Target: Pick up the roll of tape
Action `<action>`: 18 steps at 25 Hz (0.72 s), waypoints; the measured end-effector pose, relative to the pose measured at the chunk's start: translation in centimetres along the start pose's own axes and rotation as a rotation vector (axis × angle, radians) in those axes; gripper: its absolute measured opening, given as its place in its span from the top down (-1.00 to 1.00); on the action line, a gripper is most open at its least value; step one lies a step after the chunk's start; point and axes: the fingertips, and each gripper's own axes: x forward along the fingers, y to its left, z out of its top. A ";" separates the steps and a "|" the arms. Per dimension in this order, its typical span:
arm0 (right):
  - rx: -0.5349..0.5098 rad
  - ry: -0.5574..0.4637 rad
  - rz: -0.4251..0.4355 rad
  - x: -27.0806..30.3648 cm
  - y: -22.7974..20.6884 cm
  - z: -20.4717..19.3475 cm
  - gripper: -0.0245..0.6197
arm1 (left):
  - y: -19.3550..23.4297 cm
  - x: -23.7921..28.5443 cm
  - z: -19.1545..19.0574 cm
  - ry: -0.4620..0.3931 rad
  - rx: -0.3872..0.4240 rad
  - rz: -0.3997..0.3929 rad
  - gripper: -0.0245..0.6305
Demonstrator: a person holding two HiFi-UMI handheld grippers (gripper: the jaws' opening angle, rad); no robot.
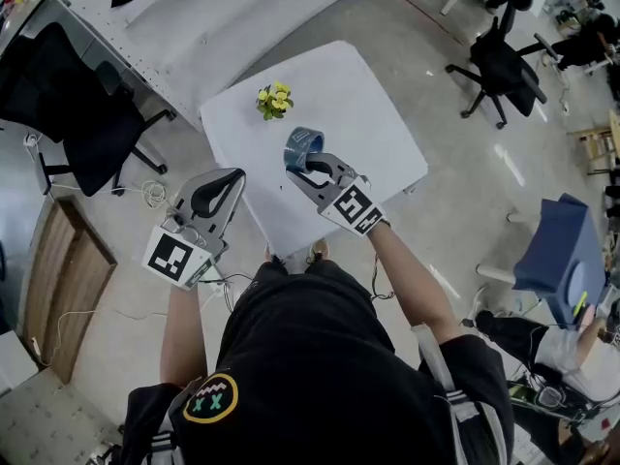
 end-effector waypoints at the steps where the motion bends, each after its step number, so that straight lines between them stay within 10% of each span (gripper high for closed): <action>1: -0.009 -0.029 -0.006 -0.5 0.0 1.4 0.70 | 0.0 0.1 0.0 0.000 -0.003 0.001 0.86; 11: -0.183 -0.161 -0.010 -5.3 0.7 10.7 0.70 | -0.1 1.2 0.6 -0.004 0.001 -0.013 0.86; 18: -0.070 -0.346 -0.061 -7.4 0.2 13.9 0.69 | -0.4 1.3 0.7 -0.006 0.009 -0.011 0.86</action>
